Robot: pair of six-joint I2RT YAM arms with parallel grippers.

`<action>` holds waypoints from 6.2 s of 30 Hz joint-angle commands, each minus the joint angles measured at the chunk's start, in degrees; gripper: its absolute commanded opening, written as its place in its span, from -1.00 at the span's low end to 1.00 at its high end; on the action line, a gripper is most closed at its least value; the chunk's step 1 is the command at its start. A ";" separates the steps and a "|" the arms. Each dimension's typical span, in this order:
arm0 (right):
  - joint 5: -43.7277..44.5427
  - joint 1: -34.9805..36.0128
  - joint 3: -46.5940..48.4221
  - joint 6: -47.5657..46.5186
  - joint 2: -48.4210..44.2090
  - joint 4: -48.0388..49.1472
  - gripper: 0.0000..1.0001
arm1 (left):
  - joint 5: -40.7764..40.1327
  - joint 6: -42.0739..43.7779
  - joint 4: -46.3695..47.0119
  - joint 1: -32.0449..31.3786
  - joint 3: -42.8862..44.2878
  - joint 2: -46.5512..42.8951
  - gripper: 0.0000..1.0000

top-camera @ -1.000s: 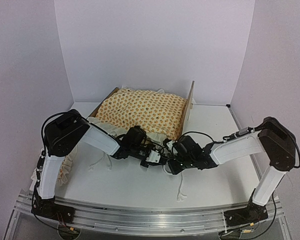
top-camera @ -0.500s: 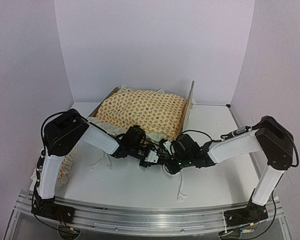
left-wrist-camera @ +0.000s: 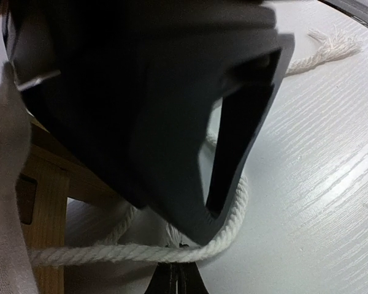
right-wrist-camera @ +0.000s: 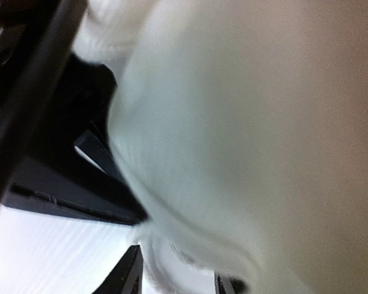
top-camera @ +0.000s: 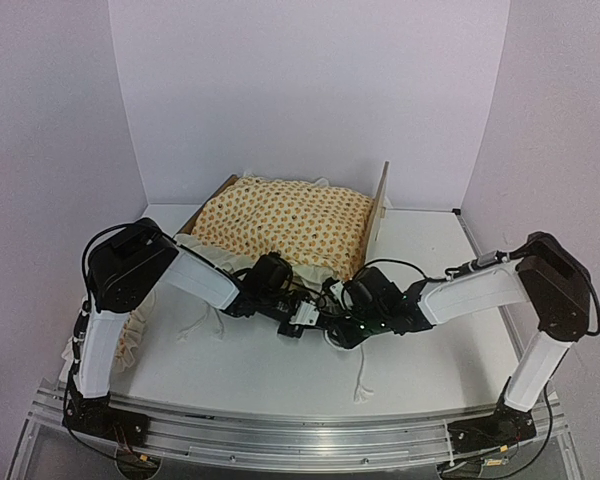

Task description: Set up the pet bed

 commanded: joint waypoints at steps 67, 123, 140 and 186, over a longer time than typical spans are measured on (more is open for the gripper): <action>26.44 -6.24 62.22 -12.55 -11.15 -42.31 -1.00 | -24.15 -4.18 -39.28 7.07 -12.85 -20.12 -1.00; 24.61 -15.94 62.47 20.26 9.03 -51.84 0.58 | -18.20 -39.32 -55.54 39.43 42.41 -9.98 0.99; 0.88 -24.95 39.89 -16.75 -12.56 -56.11 -1.00 | -11.40 -32.70 -61.91 39.92 40.33 -16.81 0.96; 11.02 -11.18 21.45 39.86 -1.22 -34.98 0.12 | -10.73 -18.77 -54.46 42.78 15.10 -10.17 0.39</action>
